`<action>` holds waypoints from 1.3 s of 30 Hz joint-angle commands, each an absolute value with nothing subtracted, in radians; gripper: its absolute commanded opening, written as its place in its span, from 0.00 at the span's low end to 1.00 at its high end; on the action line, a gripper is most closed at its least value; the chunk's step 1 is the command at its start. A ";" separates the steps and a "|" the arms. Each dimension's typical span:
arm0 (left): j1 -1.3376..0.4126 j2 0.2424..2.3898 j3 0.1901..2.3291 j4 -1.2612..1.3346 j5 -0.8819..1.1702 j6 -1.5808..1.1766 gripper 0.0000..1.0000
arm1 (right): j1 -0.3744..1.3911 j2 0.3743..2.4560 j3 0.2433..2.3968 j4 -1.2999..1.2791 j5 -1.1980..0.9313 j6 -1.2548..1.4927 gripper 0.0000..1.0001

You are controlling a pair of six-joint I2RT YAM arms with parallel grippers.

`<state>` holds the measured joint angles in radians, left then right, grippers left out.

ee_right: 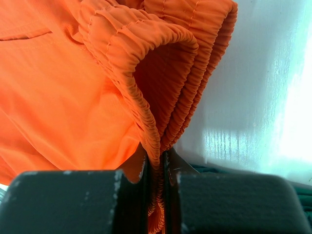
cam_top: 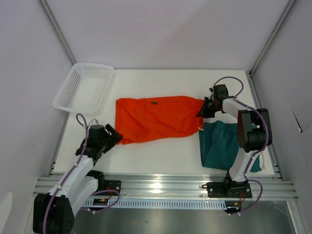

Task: Fold and stack the shorts
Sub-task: Fold the shorts

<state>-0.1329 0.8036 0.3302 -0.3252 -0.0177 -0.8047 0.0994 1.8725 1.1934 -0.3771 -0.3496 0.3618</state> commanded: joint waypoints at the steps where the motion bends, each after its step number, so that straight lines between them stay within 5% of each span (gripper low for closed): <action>1: -0.120 0.779 0.304 -0.215 0.006 -0.844 0.81 | 0.090 1.868 1.218 -0.373 -0.350 0.351 0.00; 9: -0.120 0.845 0.290 -0.127 0.017 -0.857 0.76 | 0.089 1.871 1.213 -0.365 -0.365 0.357 0.00; 14: -0.120 0.910 0.261 -0.043 0.043 -0.871 0.61 | 0.089 1.868 1.212 -0.367 -0.359 0.357 0.00; 18: -0.118 0.946 0.258 -0.018 0.048 -0.873 0.38 | 0.086 1.870 1.210 -0.367 -0.359 0.360 0.00; 21: -0.114 0.945 0.259 -0.040 0.031 -0.871 0.00 | 0.081 1.874 1.216 -0.374 -0.356 0.364 0.00; 37: 0.048 0.916 0.255 -0.144 0.070 -0.789 0.00 | 0.015 1.994 1.408 -0.526 -0.394 0.345 0.00; 38: 0.048 0.925 0.258 -0.138 0.087 -0.779 0.03 | 0.018 1.994 1.408 -0.525 -0.393 0.345 0.00; 39: 0.048 0.933 0.261 -0.129 0.103 -0.760 0.17 | 0.021 1.993 1.407 -0.525 -0.391 0.344 0.00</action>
